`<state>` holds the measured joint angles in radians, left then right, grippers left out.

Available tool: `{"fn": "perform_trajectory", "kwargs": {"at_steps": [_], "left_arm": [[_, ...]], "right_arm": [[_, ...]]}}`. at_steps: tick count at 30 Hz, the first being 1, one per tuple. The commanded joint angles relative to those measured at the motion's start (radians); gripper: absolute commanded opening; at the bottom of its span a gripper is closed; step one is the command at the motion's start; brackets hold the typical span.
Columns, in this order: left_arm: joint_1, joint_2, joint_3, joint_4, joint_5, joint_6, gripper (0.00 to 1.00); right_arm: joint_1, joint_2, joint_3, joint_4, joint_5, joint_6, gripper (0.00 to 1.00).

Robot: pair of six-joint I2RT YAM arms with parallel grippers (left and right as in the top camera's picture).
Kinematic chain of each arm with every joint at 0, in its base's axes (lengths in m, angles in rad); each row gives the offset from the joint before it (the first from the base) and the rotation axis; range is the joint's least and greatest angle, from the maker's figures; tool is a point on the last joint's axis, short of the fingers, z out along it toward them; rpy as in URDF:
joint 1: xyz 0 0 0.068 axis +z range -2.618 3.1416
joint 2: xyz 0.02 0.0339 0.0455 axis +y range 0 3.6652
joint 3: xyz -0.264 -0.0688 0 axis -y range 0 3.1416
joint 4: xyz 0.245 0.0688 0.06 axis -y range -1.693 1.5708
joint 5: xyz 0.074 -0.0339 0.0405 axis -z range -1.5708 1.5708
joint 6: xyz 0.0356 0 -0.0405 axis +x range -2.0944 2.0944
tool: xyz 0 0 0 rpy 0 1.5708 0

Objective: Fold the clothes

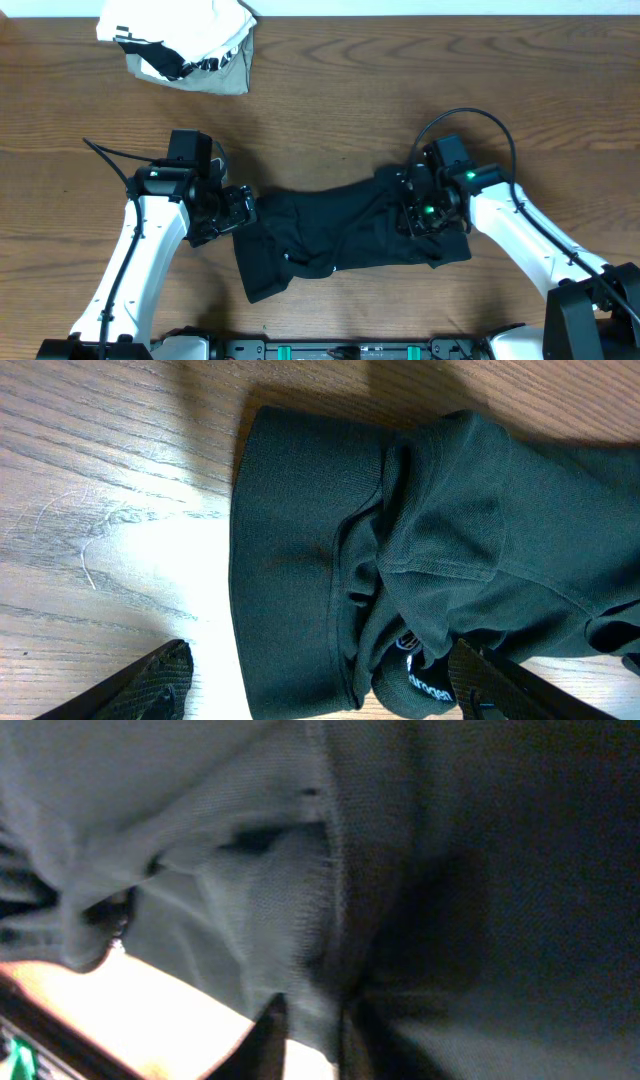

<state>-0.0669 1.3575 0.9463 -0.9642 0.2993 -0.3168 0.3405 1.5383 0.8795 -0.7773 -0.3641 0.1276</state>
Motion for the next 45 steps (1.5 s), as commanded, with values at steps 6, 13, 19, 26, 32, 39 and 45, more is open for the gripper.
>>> {"fn": "perform_trajectory", "kwargs": {"at_steps": [6,13,19,26,32,39,45], "left_arm": [[0.004,-0.005,0.007,-0.003,-0.013,0.005,0.84],[0.004,-0.005,0.007,-0.003,-0.013,0.005,0.84],[0.004,-0.005,0.007,-0.003,-0.013,0.006,0.84],[0.004,-0.005,0.006,0.004,-0.013,0.005,0.84],[0.004,-0.005,0.006,0.02,-0.013,0.005,0.84],[0.004,-0.005,0.006,0.021,-0.013,0.005,0.84],[0.004,-0.005,0.006,0.019,-0.013,0.005,0.84]], "right_arm": [[0.102,0.003,-0.005,0.027,-0.037,0.127,0.01],[0.179,0.003,0.003,0.037,-0.024,0.195,0.01],[0.132,-0.017,0.078,0.023,0.085,0.243,0.01],[0.01,-0.027,0.127,0.018,0.114,0.239,0.02],[-0.059,-0.005,0.098,0.024,0.126,0.231,0.03],[-0.052,0.04,-0.023,0.155,0.047,0.235,0.04],[-0.028,0.106,-0.088,0.267,-0.057,0.255,0.04]]}}
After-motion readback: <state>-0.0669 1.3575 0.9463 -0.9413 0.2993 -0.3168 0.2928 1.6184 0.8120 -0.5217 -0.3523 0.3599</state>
